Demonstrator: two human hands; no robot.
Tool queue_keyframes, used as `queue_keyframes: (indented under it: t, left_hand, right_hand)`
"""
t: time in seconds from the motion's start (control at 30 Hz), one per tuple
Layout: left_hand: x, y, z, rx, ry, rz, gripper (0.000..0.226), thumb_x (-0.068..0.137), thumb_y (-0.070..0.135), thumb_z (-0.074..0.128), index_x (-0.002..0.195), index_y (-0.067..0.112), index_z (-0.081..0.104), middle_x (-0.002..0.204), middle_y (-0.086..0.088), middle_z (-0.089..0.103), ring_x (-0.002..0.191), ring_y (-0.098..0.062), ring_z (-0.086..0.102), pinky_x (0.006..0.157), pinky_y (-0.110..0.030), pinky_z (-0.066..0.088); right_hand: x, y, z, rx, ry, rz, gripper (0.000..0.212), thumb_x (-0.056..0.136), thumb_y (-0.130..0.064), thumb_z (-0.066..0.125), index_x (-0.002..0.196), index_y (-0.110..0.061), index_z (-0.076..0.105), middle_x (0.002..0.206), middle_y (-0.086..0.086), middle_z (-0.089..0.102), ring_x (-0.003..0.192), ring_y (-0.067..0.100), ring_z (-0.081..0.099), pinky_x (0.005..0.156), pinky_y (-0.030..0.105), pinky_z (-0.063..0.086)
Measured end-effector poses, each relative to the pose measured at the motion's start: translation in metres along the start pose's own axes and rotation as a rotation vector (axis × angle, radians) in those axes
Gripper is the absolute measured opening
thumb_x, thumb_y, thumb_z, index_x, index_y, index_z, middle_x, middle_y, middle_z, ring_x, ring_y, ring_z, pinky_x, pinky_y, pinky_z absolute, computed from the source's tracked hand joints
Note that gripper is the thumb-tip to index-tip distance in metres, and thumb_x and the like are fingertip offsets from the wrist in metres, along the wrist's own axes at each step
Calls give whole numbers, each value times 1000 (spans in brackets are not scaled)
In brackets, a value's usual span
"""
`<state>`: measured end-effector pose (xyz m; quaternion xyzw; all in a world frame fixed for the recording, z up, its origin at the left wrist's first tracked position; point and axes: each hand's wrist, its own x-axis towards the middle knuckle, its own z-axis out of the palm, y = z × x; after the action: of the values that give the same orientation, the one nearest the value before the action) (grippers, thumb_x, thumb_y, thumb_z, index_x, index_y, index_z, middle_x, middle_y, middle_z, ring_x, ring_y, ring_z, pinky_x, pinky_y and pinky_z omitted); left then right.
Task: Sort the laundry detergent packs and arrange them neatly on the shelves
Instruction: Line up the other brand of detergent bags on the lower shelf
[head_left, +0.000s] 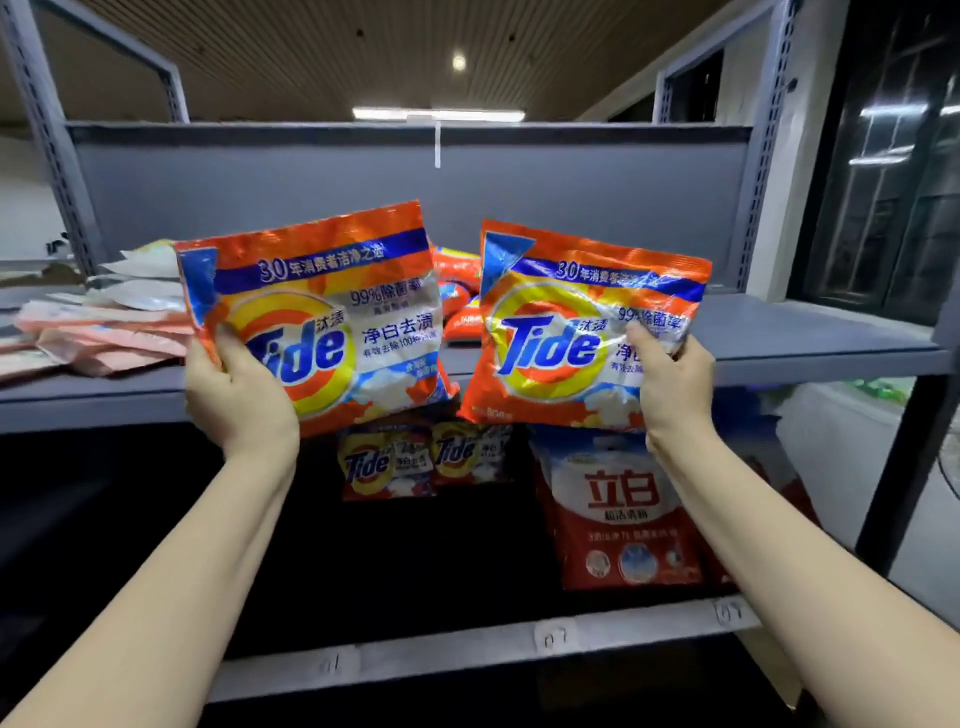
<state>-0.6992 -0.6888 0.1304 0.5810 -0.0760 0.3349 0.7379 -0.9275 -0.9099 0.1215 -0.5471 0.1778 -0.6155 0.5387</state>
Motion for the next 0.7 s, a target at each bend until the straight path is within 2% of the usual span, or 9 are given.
queue_keyframes:
  t: [0.07,0.13,0.2,0.3,0.4,0.47,0.57,0.63,0.7]
  left_hand:
    - [-5,-10,-13,-89,-7,-52,43,91,43,43,107,11,68,102,-2,70,89,-15,64,77,-27,46]
    - [-12,-24,-25,-171,-37,-95,43,86,43,48,100,9,70,90,2,70,73,-1,60,72,-27,49]
    - [-21,-41,-38,-145,-60,-121,38,85,42,50,88,10,70,79,2,70,63,3,55,65,-28,47]
    - [-39,-63,-57,-98,-75,-188,28,84,41,50,75,19,65,59,16,61,55,5,53,56,-23,45]
    - [-59,-83,-75,7,-86,-209,32,88,39,47,62,22,58,54,14,56,51,1,50,56,-26,44]
    - [-70,-95,-84,119,-104,-190,37,90,38,44,59,19,50,55,9,50,51,-5,46,55,-28,39]
    - [-80,-115,-90,282,-167,-192,37,95,39,40,70,15,54,61,4,54,58,-16,53,56,-27,41]
    - [-83,-128,-90,343,-196,-228,38,98,38,38,83,9,57,72,-3,61,67,-21,60,64,-32,50]
    - [-82,-143,-86,380,-193,-279,38,99,37,37,89,6,56,80,-9,63,74,-25,63,72,-39,52]
  right_hand:
    - [-14,12,-13,-53,-52,7,9,89,-19,64,81,-21,65,78,-5,73,77,17,72,63,31,58]
    - [-26,26,-24,-92,-108,35,10,89,-15,64,80,-19,66,73,-7,73,72,12,71,61,27,56]
    - [-36,43,-33,-103,-152,83,8,88,-13,64,82,-17,66,72,-7,73,69,10,70,57,22,54]
    - [-48,68,-44,-136,-193,170,7,88,-13,65,82,-17,67,72,-3,74,68,14,71,56,24,55]
    - [-59,95,-52,-189,-198,268,5,88,-16,65,83,-16,66,76,1,74,68,17,72,53,25,54]
    - [-65,115,-54,-192,-181,351,5,88,-15,65,84,-14,66,79,7,74,70,22,72,58,31,56]
    - [-72,141,-49,-203,-178,481,5,90,-11,62,86,-10,65,84,14,72,75,30,70,70,42,56]
    - [-76,155,-43,-223,-170,552,5,90,-10,59,89,-8,63,84,16,69,73,28,65,68,38,51]
    - [-78,173,-36,-285,-153,588,11,90,-10,57,98,-5,61,87,16,66,74,24,59,63,31,43]
